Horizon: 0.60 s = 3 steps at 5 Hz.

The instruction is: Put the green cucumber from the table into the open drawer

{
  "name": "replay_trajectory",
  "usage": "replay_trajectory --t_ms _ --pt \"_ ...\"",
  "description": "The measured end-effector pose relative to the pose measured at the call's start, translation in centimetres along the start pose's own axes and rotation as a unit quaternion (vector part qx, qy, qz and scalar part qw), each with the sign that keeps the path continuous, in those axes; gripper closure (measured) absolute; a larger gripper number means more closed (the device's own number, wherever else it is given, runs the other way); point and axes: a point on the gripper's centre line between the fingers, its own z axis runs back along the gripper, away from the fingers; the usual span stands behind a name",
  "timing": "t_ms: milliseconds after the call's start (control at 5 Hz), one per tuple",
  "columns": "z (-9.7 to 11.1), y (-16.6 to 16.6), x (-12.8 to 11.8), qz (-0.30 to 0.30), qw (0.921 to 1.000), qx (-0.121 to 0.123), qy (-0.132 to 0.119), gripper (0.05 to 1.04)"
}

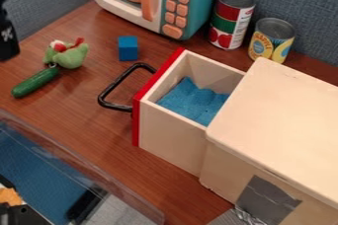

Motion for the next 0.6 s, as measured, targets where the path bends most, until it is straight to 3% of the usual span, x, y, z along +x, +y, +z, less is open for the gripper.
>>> replay_trajectory --t_ms 600 --pt "-3.1 -1.4 -0.3 -0.022 0.9993 0.030 0.000 0.083"
